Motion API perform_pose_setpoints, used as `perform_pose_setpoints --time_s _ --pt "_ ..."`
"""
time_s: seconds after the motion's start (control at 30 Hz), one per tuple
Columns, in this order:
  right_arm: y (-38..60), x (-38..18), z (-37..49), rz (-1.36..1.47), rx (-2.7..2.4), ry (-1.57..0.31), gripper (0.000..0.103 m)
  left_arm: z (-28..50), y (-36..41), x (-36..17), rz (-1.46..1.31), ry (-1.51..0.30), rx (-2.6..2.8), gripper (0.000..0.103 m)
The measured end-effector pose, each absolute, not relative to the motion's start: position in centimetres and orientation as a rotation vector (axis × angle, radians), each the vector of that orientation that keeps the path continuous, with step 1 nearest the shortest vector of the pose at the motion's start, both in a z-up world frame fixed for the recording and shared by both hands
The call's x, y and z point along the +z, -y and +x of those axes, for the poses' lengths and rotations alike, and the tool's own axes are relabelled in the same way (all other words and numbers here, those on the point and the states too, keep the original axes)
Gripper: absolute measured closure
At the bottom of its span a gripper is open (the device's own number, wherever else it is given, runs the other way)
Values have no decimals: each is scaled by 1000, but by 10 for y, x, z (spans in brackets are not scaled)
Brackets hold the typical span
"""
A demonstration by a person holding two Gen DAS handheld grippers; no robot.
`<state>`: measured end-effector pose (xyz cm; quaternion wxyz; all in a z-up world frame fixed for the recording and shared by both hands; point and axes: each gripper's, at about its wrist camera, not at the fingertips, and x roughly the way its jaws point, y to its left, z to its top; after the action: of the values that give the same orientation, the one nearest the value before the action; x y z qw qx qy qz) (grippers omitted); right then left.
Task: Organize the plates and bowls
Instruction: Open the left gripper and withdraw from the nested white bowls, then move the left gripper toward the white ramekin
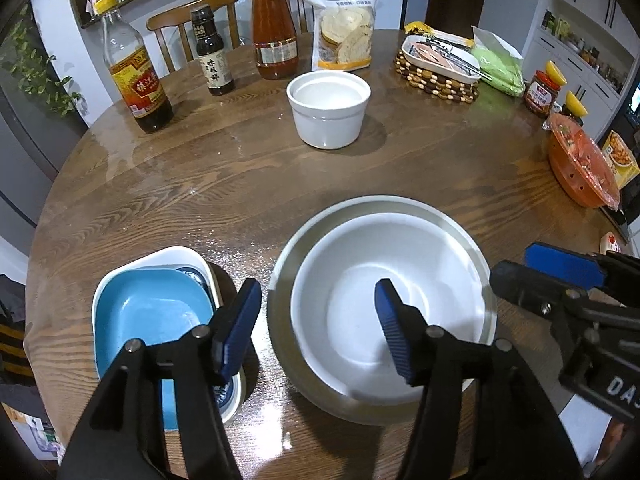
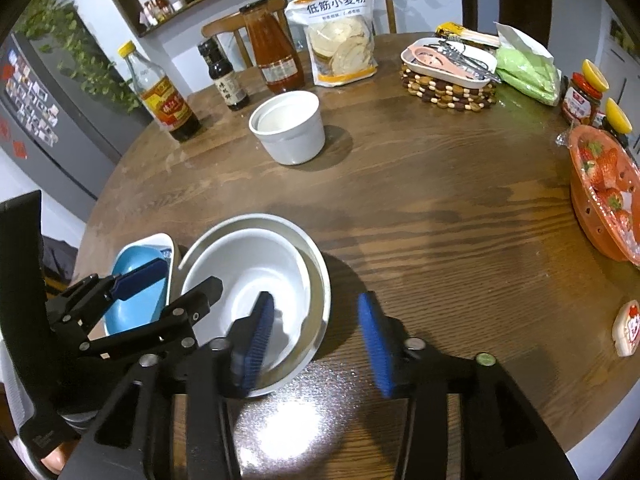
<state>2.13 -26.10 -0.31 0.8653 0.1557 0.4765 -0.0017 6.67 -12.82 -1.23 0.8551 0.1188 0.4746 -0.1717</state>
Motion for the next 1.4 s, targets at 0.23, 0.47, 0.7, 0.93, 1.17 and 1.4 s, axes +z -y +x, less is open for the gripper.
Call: perform_pose_setpoints --time_s 0.23,0.47,0.7,0.93,1.17,1.4 --pt "263 -2 19 343 2 -991 55 64 122 -6 240 -979 -336 40" --pt "265 3 16 353 15 -976 54 60 118 1 242 -959 -309 32" --pt "266 11 13 359 22 -955 53 59 111 7 234 -950 -277 24" --pt "269 19 9 374 28 -934 46 58 107 17 219 -926 -261 21" --pt "278 31 14 379 29 -929 45 65 105 31 185 -925 -262 6" --pt "287 63 24 367 45 -853 45 84 104 62 140 -883 -231 2"
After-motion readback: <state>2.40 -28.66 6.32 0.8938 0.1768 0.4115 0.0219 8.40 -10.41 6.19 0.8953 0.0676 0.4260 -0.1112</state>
